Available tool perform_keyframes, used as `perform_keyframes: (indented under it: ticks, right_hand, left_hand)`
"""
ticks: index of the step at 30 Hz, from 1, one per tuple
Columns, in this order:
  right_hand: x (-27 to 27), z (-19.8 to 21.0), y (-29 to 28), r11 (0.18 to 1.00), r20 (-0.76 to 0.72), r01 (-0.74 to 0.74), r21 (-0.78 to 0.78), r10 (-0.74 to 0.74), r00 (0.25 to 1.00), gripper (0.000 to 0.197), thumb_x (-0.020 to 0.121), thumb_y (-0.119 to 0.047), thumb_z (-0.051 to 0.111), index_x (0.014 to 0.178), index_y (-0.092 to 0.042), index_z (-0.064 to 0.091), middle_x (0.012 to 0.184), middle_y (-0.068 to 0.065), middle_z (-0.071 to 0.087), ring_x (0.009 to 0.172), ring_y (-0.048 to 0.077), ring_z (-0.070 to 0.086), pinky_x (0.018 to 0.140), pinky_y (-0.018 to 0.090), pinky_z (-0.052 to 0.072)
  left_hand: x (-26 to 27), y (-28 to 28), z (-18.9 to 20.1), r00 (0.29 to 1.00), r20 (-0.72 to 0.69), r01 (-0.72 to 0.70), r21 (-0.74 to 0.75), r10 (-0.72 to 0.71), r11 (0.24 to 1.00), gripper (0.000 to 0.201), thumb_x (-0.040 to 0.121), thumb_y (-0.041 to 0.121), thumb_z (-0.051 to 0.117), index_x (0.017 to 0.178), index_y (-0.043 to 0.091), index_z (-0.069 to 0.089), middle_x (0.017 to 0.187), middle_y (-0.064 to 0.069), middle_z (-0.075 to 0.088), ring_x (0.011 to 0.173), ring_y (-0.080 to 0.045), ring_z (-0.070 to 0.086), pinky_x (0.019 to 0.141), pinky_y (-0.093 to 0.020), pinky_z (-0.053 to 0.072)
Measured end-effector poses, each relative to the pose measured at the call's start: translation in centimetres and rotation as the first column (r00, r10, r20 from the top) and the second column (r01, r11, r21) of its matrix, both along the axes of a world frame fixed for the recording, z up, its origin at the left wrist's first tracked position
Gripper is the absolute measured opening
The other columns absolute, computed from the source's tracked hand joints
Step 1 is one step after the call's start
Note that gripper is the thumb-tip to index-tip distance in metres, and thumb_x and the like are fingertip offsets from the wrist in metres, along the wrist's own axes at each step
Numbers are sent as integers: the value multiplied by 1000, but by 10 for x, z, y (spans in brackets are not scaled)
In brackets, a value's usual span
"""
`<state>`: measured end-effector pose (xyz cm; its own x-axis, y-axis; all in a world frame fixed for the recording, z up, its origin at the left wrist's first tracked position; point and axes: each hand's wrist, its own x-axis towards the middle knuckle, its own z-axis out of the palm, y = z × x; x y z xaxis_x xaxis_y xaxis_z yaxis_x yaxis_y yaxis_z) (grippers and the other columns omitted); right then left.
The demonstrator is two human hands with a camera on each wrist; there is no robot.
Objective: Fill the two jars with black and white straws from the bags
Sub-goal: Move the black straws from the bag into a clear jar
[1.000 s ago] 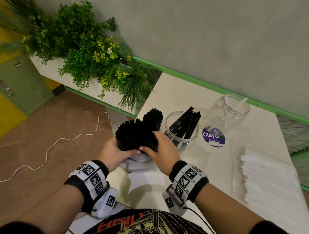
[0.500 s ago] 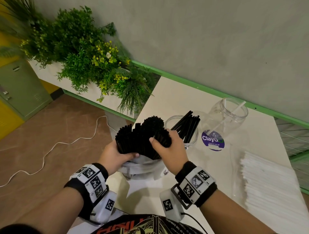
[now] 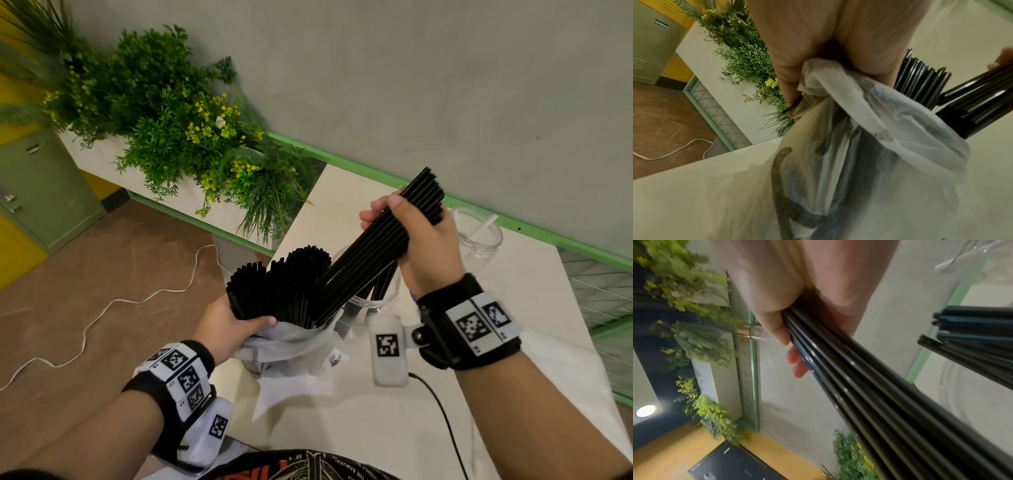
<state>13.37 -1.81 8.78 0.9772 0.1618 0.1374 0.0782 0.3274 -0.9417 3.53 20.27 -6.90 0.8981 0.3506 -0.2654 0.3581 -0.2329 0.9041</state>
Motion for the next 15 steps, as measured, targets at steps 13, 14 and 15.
perform_keyframes:
  ticks: [13, 14, 15]
  right_hand:
    - [34, 32, -31, 991, 69, 134, 32, -136, 988, 8, 95, -1, 50, 94, -9, 51, 79, 4, 61, 75, 22, 64, 77, 39, 54]
    - [36, 32, -32, 988, 71, 145, 47, -148, 986, 8, 95, -1, 51, 94, -10, 51, 79, 5, 61, 75, 22, 64, 77, 38, 53]
    - [37, 32, -32, 986, 77, 157, 56, -161, 984, 9, 95, -1, 51, 94, -10, 51, 79, 5, 61, 75, 22, 63, 77, 38, 53]
  left_hand:
    - [0, 0, 1, 1000, 24, 15, 5, -15, 1000, 41, 67, 14, 85, 88, 32, 54, 91, 10, 63, 93, -16, 61, 79, -25, 43]
    - [0, 0, 1, 1000, 24, 16, 8, -16, 1000, 41, 68, 14, 85, 88, 32, 54, 91, 10, 64, 93, -16, 61, 79, -25, 43]
    - [0, 0, 1, 1000, 23, 16, 12, -17, 1000, 41, 67, 14, 85, 88, 31, 54, 92, 9, 64, 94, -17, 61, 79, -26, 44]
